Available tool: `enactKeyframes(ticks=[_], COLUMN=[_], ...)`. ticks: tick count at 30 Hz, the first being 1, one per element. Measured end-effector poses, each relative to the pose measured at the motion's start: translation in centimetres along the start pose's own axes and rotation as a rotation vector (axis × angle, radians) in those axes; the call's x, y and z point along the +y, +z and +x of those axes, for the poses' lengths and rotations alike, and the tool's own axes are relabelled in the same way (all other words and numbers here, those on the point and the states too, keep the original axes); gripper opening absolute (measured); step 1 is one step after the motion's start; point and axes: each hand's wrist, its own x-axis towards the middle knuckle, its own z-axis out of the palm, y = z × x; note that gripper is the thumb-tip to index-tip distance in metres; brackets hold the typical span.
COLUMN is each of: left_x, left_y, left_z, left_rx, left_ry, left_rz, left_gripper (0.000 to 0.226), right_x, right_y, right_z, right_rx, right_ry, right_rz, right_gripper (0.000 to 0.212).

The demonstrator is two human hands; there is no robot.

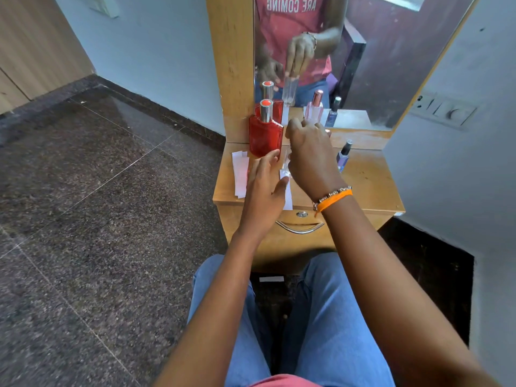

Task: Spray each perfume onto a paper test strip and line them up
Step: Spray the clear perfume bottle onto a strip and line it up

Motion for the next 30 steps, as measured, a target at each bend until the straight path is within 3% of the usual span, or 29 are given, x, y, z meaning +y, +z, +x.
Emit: enactKeyframes(ticks=[6, 13, 17, 19, 21, 24, 30], left_x=[0.0, -0.7, -1.1, -1.2, -1.2, -1.1, -1.2], left_y=[0.4, 0.2, 0.2, 0.1, -0.1, -0.3, -0.3], left_z=[-0.6, -1.5, -1.6, -1.6, -1.5, -1.3, -1.1], left_rx=[-0.050, -0.154, -0.169, -0.146, -0.107, -0.052, -0.009], left_ry=[0.074, -0.052, -0.133, -0.139, -0.131, -0.093, -0.090], left_rz=[-0.070, -0.180, -0.207, -0.195, -0.158, -0.071, -0.012], left_gripper=[0.050, 0.033, 0.027, 0.027, 0.028, 0.028, 0.033], right_x=[-0.7, 0.8, 1.9, 2.6, 3.1, 3.4, 3.6], right_y=[-0.4, -0.6, -0.9, -0.2, 1.2, 3.5, 5.2], right_z=[-3.2, -3.6, -3.7, -4.2, -5.0, -6.3, -6.4], right_rx=[-0.055, -0.084, 0.007, 0.009, -0.016, -0.042, -0.063], right_ry=[0.005, 0.170, 0.268, 0.281, 0.251, 0.228, 0.229], right_rz=[0.211, 0.724, 0.892, 0.843, 0.642, 0.380, 0.283], right_gripper=[0.023, 0.024, 0.024, 0.017, 0.012, 0.018, 0.027])
